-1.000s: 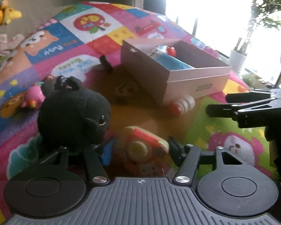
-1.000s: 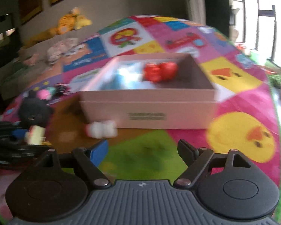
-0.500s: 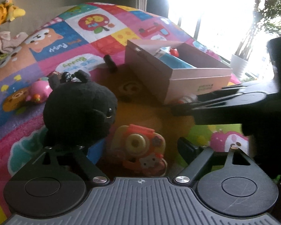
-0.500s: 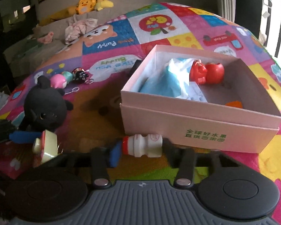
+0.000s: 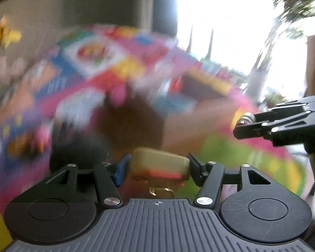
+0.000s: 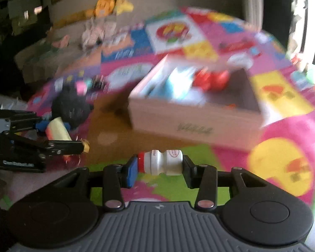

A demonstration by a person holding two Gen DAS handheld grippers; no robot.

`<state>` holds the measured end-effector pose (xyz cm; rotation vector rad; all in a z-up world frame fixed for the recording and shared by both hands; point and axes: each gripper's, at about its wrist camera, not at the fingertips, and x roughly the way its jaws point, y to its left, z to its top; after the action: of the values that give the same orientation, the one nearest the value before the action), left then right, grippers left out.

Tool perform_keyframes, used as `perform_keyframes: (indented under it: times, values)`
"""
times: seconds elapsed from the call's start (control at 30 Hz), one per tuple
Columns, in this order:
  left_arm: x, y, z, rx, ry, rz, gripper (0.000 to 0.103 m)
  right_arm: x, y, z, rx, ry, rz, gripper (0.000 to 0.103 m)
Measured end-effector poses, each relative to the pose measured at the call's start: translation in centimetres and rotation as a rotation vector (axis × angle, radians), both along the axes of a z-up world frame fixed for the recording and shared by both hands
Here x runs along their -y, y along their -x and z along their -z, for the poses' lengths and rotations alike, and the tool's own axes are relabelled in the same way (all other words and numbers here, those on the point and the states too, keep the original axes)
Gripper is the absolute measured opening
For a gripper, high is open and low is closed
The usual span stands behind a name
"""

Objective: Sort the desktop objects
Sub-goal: 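Grasp the yellow lens toy with the left gripper while the right gripper grasps the white bottle, then carry the yellow toy and bottle over the pink box and release both inside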

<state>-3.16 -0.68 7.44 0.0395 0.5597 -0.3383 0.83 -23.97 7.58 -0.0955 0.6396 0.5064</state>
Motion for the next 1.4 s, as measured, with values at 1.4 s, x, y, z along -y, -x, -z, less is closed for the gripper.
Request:
perform_keyframes:
  times: [1.4]
  values:
    - [0.1,0.1,6.3,-0.146,0.038,0.026,0.099,1.8,-11.8,-1.7,-0.157,-0.126,0.190,0.063]
